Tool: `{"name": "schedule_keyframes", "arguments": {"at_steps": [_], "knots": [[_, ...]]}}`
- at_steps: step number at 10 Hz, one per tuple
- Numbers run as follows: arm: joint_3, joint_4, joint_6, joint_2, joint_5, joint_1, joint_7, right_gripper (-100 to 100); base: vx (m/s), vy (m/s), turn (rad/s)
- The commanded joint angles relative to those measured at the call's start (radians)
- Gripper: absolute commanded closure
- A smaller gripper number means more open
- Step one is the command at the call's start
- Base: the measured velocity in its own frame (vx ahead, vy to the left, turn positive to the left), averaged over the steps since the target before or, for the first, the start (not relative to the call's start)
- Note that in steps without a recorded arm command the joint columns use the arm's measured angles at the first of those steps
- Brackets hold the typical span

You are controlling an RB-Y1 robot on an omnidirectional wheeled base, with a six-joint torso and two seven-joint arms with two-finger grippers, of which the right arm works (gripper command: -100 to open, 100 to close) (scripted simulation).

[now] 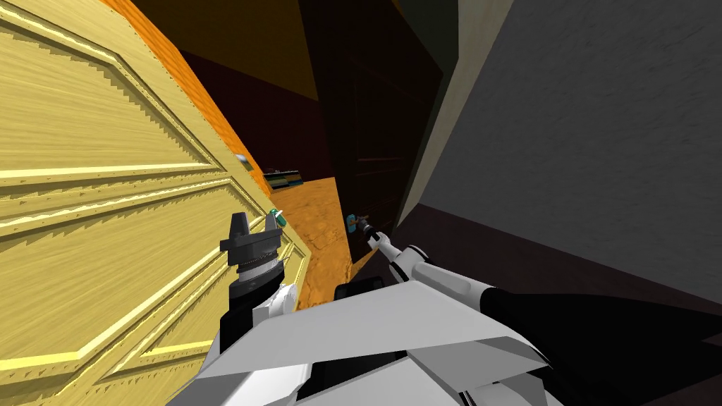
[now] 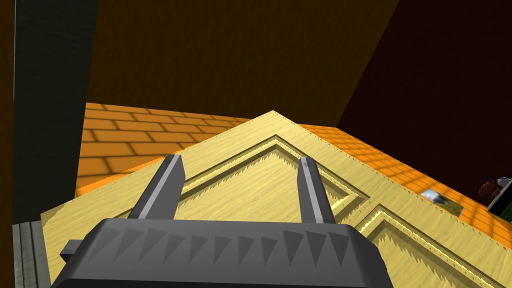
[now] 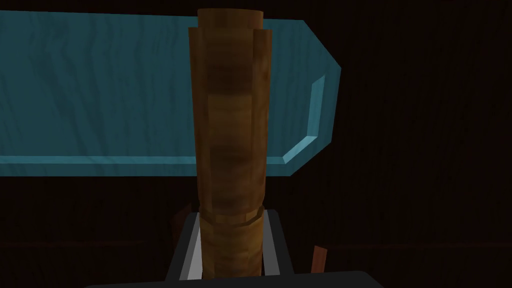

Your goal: Push the door open

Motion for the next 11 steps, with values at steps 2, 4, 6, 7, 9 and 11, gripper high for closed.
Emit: {"name": "schedule_keyframes", "arguments": {"at_steps": [2,4,6,7,9,11], "knots": [[-0.040,0.013,-0.010,-0.018,-0.018,-0.018,0.024,100,0.126,0.148,-0.077],[-0.056,0.012,-0.007,-0.024,-0.025,-0.017,0.033,100,0.107,0.090,-0.019],[-0.073,0.011,-0.004,-0.029,-0.031,-0.015,0.043,100,0.123,0.146,-0.064],[-0.089,0.011,-0.002,-0.034,-0.038,-0.014,0.053,100,0.118,0.130,-0.047],[-0.105,0.010,0.001,-0.037,-0.045,-0.013,0.062,100,0.082,0.114,-0.033],[-0.128,0.009,0.005,-0.041,-0.055,-0.011,0.076,100,0.095,0.125,-0.066]]}}
